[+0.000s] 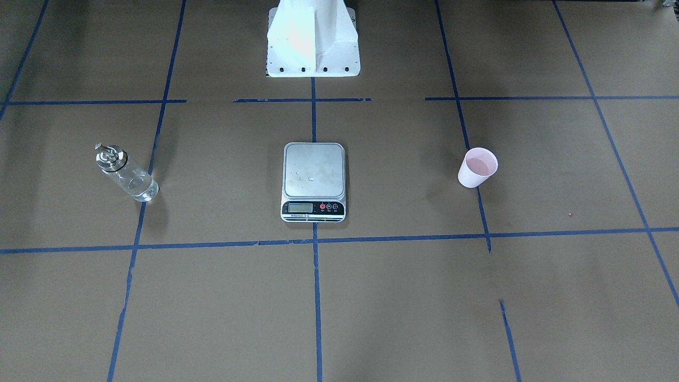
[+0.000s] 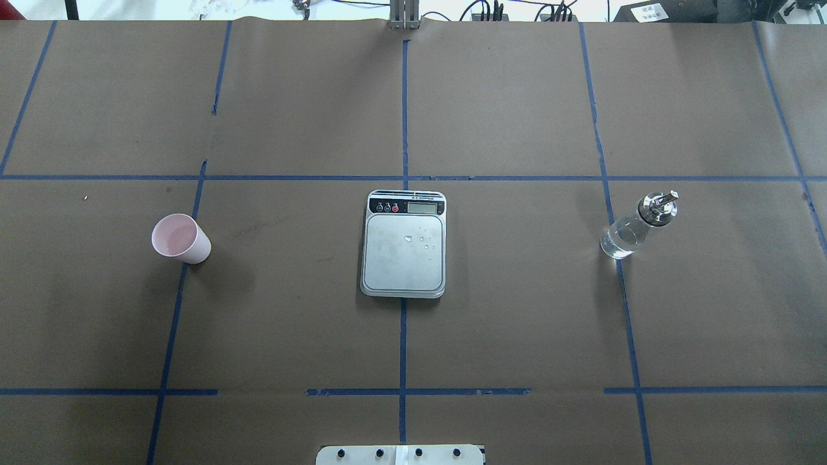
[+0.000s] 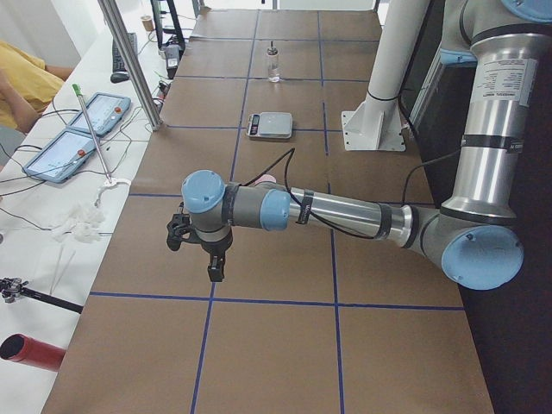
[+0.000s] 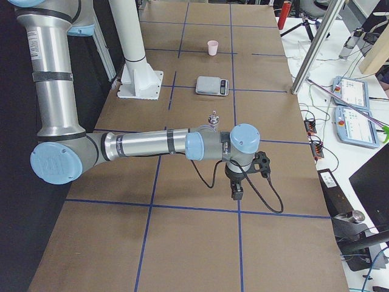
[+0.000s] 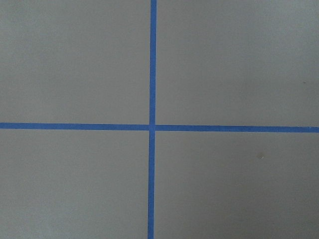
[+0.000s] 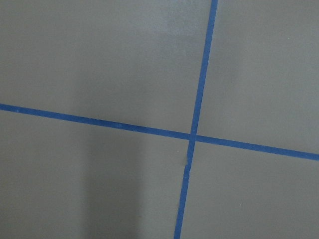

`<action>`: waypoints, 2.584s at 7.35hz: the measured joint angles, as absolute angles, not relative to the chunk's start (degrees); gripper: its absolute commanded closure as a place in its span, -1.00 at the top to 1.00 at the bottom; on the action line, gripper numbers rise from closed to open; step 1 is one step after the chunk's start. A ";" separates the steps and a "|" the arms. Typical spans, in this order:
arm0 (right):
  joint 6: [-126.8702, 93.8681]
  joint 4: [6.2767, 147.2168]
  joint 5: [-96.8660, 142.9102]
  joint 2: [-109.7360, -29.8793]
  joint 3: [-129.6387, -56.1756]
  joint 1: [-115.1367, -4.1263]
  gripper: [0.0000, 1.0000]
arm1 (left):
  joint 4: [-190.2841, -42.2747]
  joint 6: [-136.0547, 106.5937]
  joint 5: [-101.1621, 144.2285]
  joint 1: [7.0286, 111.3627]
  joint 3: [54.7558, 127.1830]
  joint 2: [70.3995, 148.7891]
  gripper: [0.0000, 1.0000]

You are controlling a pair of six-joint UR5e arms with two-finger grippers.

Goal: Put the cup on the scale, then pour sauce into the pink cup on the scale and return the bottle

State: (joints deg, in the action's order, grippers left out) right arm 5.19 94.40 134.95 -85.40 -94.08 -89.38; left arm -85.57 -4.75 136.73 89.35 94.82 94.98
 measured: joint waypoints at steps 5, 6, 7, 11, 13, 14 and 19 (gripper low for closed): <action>4.69 94.32 135.53 -85.57 -94.53 -89.27 1.00 | -86.00 -5.17 137.85 88.27 101.01 94.83 1.00; 4.62 94.24 135.63 -85.59 -94.53 -89.24 1.00 | -86.91 -5.16 140.56 86.35 101.96 94.85 1.00; 4.59 94.18 135.68 -85.60 -94.53 -89.20 1.00 | -88.99 -6.42 143.46 81.82 103.32 94.96 1.00; 4.49 94.17 135.48 -85.69 -94.16 -88.71 1.00 | -98.61 -32.20 137.74 59.81 107.76 95.96 1.00; 4.48 94.21 135.37 -85.69 -94.01 -88.36 1.00 | -99.78 -39.25 133.57 53.96 106.46 97.41 0.99; 4.48 94.20 135.36 -85.69 -93.98 -88.21 1.00 | -99.88 -40.75 132.92 52.94 105.45 98.05 0.99; 4.48 94.21 135.41 -85.71 -94.00 -88.07 1.00 | -100.32 -46.78 128.84 49.92 102.92 99.71 0.88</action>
State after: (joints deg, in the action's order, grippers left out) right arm 4.48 94.21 135.41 -85.71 -94.00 -88.07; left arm -100.32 -46.78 128.84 49.92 102.92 99.71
